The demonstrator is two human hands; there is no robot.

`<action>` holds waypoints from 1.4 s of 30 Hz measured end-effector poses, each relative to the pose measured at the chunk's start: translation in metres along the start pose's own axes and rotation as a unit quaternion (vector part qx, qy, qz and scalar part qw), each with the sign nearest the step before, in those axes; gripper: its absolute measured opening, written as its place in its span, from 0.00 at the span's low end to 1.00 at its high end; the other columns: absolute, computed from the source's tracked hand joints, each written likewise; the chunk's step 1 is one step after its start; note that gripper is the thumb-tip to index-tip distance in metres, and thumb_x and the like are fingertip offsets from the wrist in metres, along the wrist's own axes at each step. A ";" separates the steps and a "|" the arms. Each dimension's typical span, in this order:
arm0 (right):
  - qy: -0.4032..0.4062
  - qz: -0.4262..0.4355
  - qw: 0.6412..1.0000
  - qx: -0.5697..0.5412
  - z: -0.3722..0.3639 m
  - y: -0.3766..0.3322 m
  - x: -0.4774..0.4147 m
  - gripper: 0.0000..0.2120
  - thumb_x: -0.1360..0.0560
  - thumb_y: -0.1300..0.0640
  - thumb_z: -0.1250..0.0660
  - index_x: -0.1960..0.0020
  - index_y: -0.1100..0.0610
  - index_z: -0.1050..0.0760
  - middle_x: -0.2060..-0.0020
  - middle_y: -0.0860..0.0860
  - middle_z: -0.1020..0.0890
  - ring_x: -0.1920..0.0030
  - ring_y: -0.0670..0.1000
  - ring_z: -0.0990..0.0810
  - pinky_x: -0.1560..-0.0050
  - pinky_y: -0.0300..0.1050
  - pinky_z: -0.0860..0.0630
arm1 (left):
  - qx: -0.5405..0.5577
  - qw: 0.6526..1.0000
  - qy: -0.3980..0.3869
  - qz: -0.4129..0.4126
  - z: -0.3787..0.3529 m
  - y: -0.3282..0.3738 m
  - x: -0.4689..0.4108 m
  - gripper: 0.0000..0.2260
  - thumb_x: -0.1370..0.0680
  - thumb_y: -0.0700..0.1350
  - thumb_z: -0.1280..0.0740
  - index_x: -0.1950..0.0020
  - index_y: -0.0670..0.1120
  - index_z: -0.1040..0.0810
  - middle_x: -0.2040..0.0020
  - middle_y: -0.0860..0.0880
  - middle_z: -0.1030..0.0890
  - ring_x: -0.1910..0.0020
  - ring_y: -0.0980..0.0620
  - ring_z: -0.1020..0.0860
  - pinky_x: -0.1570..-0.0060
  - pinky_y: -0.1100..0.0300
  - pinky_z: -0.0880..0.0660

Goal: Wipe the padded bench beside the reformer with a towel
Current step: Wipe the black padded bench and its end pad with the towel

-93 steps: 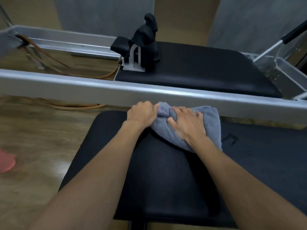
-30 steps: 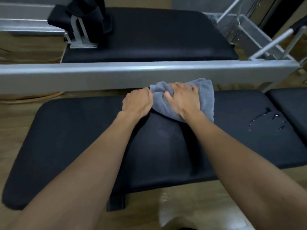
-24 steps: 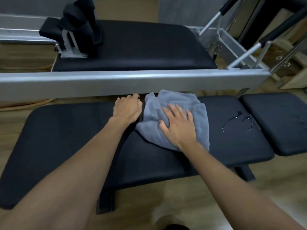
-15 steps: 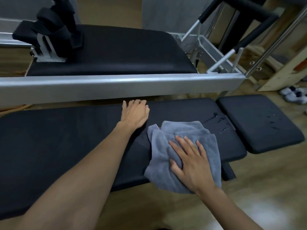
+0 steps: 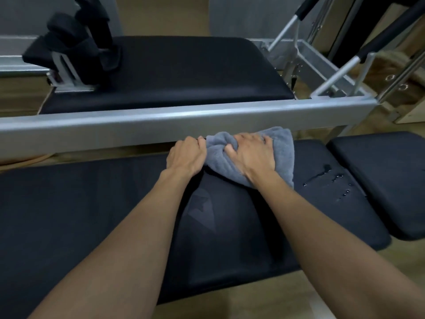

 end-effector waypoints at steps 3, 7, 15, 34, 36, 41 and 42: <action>-0.026 0.004 1.000 -0.011 0.000 0.005 0.040 0.28 0.25 0.41 0.53 0.29 0.48 0.31 0.28 0.50 0.29 0.27 0.54 0.34 0.28 0.60 0.46 | -0.014 1.000 -0.006 -0.003 0.001 0.007 0.003 0.23 0.18 0.52 0.50 0.47 0.37 0.22 0.46 0.35 0.20 0.48 0.37 0.23 0.55 0.53 0.33; -0.046 0.012 0.999 0.004 0.013 0.015 0.116 0.30 0.25 0.39 0.52 0.26 0.48 0.35 0.24 0.50 0.35 0.24 0.52 0.40 0.25 0.57 0.48 | -0.038 0.999 -0.007 -0.025 0.005 0.020 0.010 0.24 0.18 0.54 0.51 0.50 0.39 0.22 0.49 0.37 0.19 0.51 0.37 0.23 0.55 0.52 0.32; -0.011 0.006 1.000 0.013 0.031 0.058 0.232 0.26 0.25 0.42 0.44 0.29 0.49 0.28 0.29 0.48 0.28 0.27 0.52 0.32 0.29 0.59 0.42 | -0.090 0.988 -0.009 -0.127 -0.017 0.060 0.015 0.25 0.16 0.55 0.53 0.58 0.44 0.23 0.54 0.40 0.18 0.54 0.40 0.22 0.56 0.51 0.31; -0.027 -0.019 0.999 -0.011 0.015 0.081 0.074 0.30 0.25 0.40 0.54 0.26 0.47 0.35 0.26 0.49 0.32 0.25 0.52 0.38 0.26 0.58 0.46 | -0.094 0.993 -0.072 -0.014 -0.025 0.055 0.006 0.30 0.19 0.62 0.53 0.46 0.42 0.20 0.43 0.38 0.20 0.44 0.37 0.24 0.45 0.47 0.29; -0.027 -0.012 0.999 -0.013 0.025 0.091 0.111 0.29 0.25 0.40 0.51 0.27 0.47 0.32 0.27 0.49 0.30 0.25 0.52 0.36 0.27 0.57 0.44 | -0.128 0.988 -0.090 -0.012 -0.031 0.062 0.008 0.30 0.19 0.63 0.54 0.45 0.42 0.22 0.41 0.38 0.21 0.41 0.37 0.25 0.36 0.41 0.33; -0.018 -0.016 1.000 -0.010 0.040 0.113 0.182 0.26 0.24 0.42 0.47 0.31 0.49 0.27 0.29 0.49 0.27 0.27 0.51 0.33 0.27 0.55 0.43 | -0.126 0.984 -0.078 -0.101 -0.052 0.097 0.017 0.25 0.18 0.59 0.52 0.41 0.43 0.25 0.40 0.41 0.21 0.41 0.39 0.24 0.39 0.41 0.33; -0.016 -0.017 1.000 -0.009 0.041 0.116 0.192 0.26 0.24 0.42 0.46 0.31 0.49 0.26 0.29 0.49 0.27 0.27 0.51 0.33 0.28 0.55 0.44 | -0.125 0.981 -0.085 -0.119 -0.059 0.106 0.019 0.25 0.18 0.59 0.52 0.39 0.43 0.25 0.40 0.42 0.21 0.41 0.39 0.24 0.39 0.42 0.33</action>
Point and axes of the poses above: each hand's wrist, its own x-axis away from the middle knuckle, its own z-axis out of the back of the hand, y = z × x, the point moved 9 cm from there along -x, towards the middle knuckle
